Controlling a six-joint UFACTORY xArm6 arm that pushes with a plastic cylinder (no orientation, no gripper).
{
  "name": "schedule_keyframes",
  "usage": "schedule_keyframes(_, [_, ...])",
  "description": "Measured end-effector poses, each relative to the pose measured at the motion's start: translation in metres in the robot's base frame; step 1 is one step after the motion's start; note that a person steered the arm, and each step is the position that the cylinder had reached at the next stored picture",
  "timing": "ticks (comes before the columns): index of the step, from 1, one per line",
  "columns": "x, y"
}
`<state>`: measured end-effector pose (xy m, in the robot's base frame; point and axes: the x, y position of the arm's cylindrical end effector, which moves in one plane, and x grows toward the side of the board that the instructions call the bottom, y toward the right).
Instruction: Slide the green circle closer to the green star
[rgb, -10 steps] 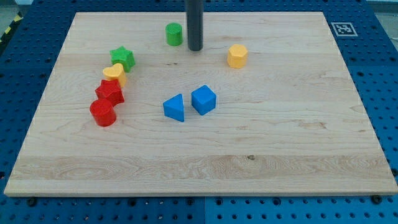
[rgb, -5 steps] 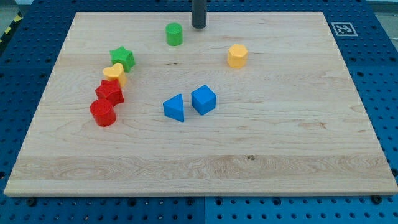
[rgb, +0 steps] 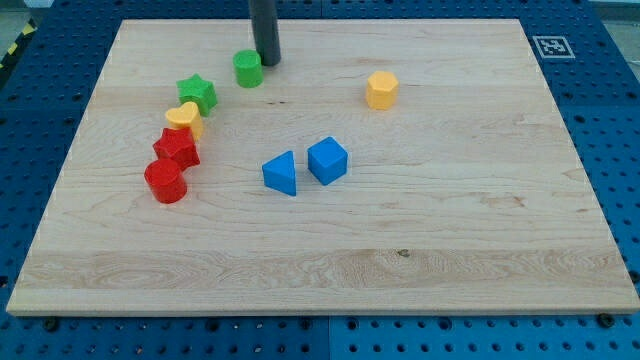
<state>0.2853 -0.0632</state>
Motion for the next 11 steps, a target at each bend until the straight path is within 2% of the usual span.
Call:
schedule_keyframes(3, [0.004,0.011])
schedule_keyframes(6, [0.004,-0.038])
schedule_keyframes(9, [0.013,-0.010])
schedule_keyframes(11, [0.013,-0.020])
